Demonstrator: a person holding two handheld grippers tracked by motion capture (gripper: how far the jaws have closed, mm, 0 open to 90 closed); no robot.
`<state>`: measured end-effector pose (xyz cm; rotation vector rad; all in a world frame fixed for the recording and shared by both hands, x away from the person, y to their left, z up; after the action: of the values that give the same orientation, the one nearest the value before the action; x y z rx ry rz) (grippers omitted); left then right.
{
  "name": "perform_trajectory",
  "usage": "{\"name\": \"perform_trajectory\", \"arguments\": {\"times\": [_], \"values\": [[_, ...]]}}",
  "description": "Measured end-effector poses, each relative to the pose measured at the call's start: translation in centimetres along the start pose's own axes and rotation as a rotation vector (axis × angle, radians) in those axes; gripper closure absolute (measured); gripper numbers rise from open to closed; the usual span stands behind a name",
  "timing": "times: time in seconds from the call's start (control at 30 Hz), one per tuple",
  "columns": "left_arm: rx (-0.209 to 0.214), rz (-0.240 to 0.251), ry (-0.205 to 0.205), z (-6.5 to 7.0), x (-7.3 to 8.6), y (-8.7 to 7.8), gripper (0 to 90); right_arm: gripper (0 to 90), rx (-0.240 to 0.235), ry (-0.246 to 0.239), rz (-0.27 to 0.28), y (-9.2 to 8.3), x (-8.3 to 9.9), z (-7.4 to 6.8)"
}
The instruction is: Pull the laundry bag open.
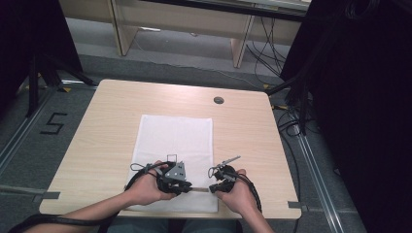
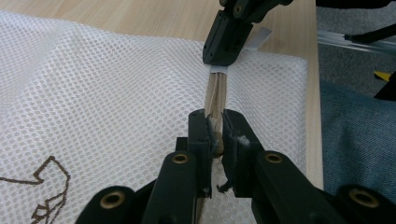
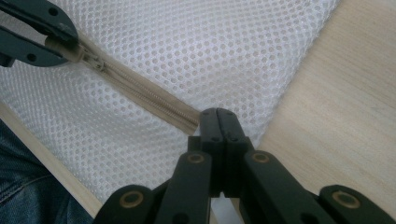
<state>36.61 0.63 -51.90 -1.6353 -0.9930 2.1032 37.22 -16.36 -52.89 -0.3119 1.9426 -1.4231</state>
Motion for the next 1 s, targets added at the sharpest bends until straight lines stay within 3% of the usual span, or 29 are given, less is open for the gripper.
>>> {"name": "perform_trajectory", "arguments": {"times": [0.03,0.07,0.1,0.23,0.33,1.0], "values": [[-0.001,-0.003,0.004,-0.02,0.03,-0.01,81.9,90.0,0.000,-0.018,0.012,0.10,-0.06,0.12],[-0.001,-0.003,0.004,0.00,0.03,0.00,81.9,90.0,0.001,-0.001,0.001,0.02,0.00,0.02],[0.000,-0.002,0.004,0.01,0.02,0.00,81.9,90.0,-0.003,-0.028,0.018,0.10,-0.08,0.15],[0.001,-0.001,0.004,0.00,0.02,-0.02,81.9,90.0,-0.001,-0.008,0.006,0.05,-0.02,0.06],[0.004,0.007,-0.014,0.01,0.06,-0.09,81.9,90.0,-0.002,-0.011,0.008,0.05,-0.03,0.08],[-0.001,0.009,-0.011,-0.09,-0.01,-0.22,81.9,90.0,-0.008,-0.043,0.017,0.14,-0.12,0.30]]}}
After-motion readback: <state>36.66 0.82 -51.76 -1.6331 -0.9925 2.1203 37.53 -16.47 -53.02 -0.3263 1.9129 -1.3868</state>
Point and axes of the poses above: each handheld gripper's, and its own axes: y roughly forward along the jaws, x roughly out of its underside, z roughly to its right, the point moved 5 cm from there along y, roughly forward along the jaws, and after that the axes turned 6 degrees about -y, right-handed, at the moved point
